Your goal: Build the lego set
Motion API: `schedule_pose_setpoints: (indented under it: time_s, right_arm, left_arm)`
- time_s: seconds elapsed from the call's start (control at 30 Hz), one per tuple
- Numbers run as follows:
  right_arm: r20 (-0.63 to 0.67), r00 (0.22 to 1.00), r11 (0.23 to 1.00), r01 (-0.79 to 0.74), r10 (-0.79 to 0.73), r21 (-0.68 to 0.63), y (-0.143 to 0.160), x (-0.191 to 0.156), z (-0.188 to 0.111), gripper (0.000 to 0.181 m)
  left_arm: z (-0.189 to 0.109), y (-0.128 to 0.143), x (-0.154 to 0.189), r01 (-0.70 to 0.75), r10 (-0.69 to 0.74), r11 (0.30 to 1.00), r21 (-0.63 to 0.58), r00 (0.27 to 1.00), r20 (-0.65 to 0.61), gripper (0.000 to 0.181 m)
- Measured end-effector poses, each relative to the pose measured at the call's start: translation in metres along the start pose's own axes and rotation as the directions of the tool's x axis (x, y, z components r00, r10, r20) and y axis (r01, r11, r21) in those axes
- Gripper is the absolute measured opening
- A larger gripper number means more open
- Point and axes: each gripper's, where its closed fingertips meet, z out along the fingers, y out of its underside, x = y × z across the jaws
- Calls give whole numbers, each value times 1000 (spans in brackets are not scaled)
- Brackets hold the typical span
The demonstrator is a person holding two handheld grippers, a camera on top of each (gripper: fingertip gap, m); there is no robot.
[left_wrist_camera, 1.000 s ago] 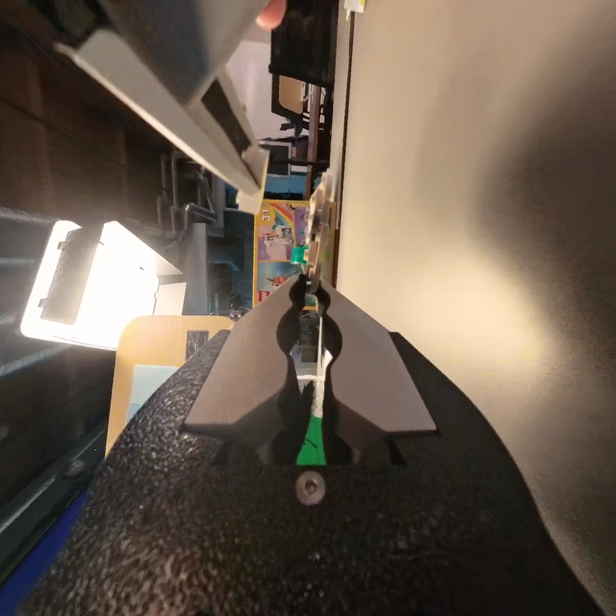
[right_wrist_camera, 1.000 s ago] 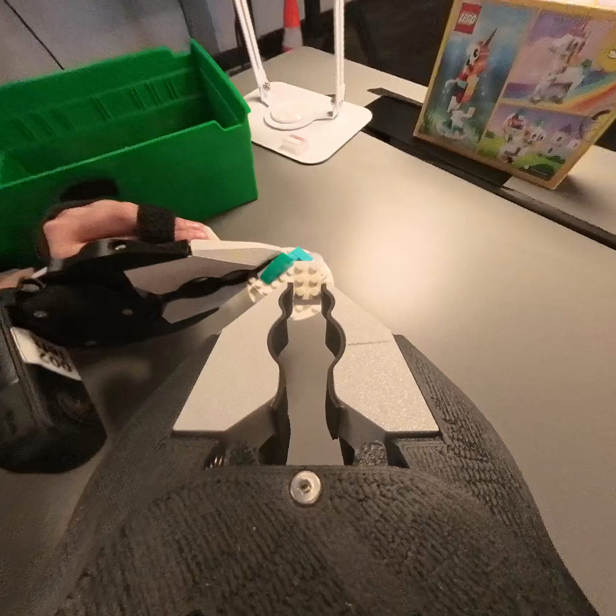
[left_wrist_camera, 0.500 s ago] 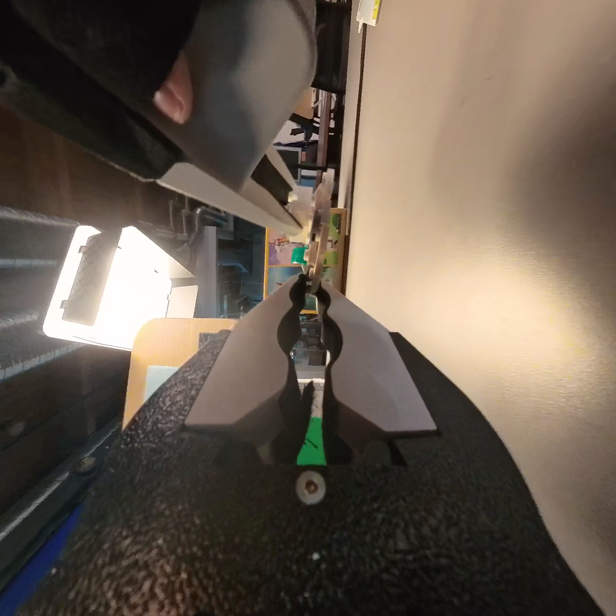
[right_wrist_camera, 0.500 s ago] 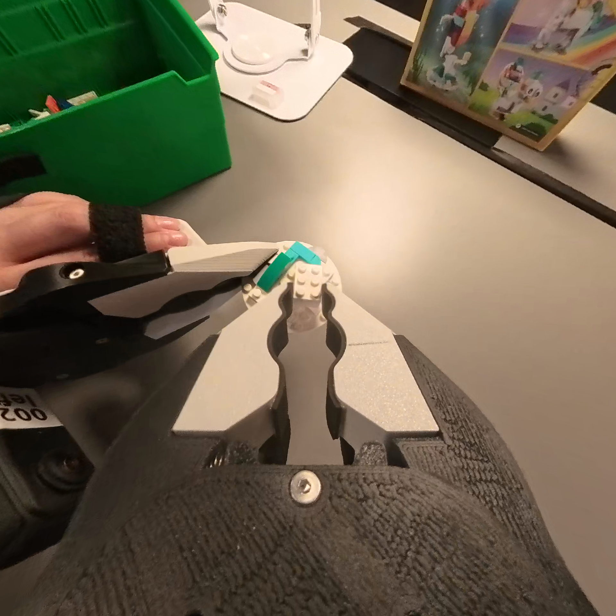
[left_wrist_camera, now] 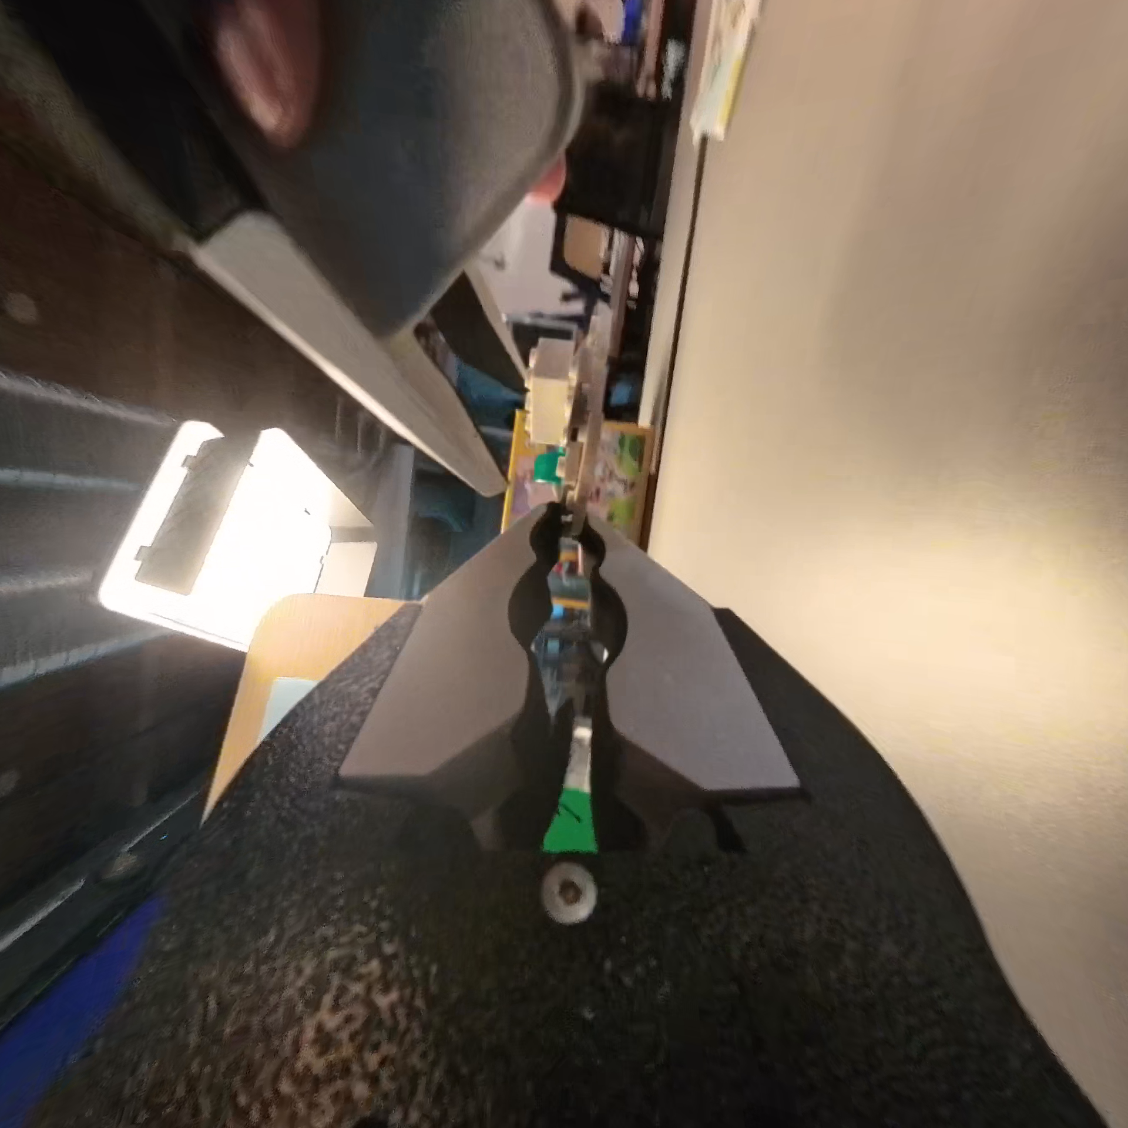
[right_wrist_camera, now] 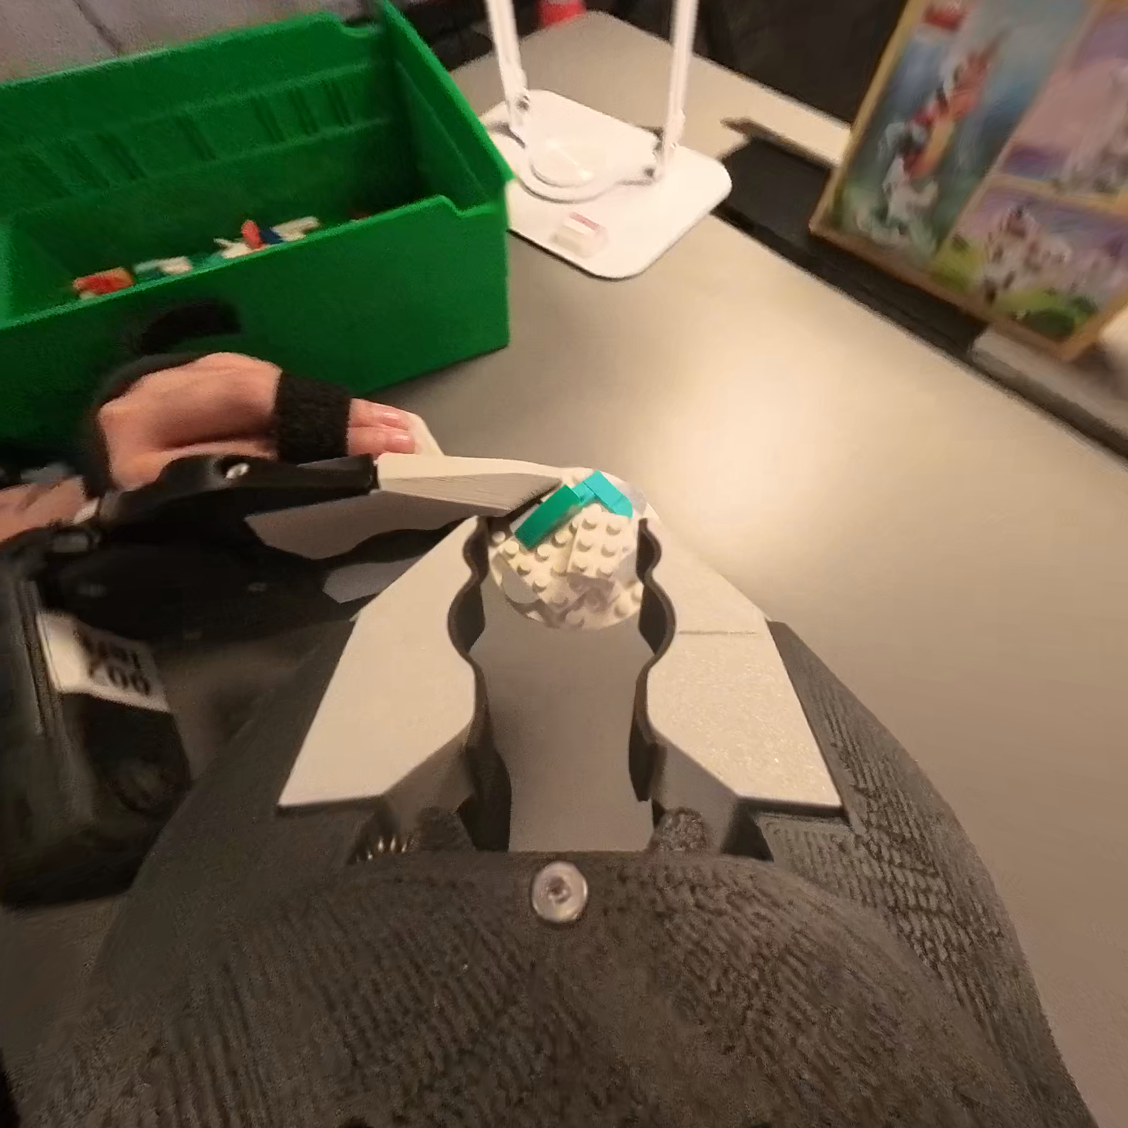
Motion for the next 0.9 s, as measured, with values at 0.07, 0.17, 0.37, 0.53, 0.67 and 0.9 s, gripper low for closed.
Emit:
schedule_pose_setpoints:
  time_s: [0.07, 0.17, 0.37, 0.53, 0.67, 0.9]
  right_arm:
    - [83, 984, 986, 153, -158, 73, -8, -10, -17, 53]
    - [259, 883, 915, 342, -391, 213, -9, -37, -51, 57]
    - [515, 741, 902, 368, -430, 224, 16, -53, -84, 54]
    - [568, 706, 903, 382, -423, 196, 27, -58, -85, 43]
    - [575, 715, 910, 388, -396, 145, 37, -54, -77, 38]
    - [556, 758, 938, 315, -341, 146, 36, -49, -72, 23]
  left_arm:
    - [-8, -15, -4, 60, -59, 992, 113, 998, -5, 3]
    - [-23, -37, -6, 68, -67, 958, 278, 998, -14, 3]
    - [-46, -69, -6, 140, -115, 874, 465, 990, -82, 3]
    - [-49, -72, -4, 134, -102, 866, 482, 991, -92, 3]
    - [-51, -74, -2, 131, -94, 862, 490, 991, -100, 3]
    - [-46, -69, -2, 127, -98, 881, 456, 991, -88, 3]
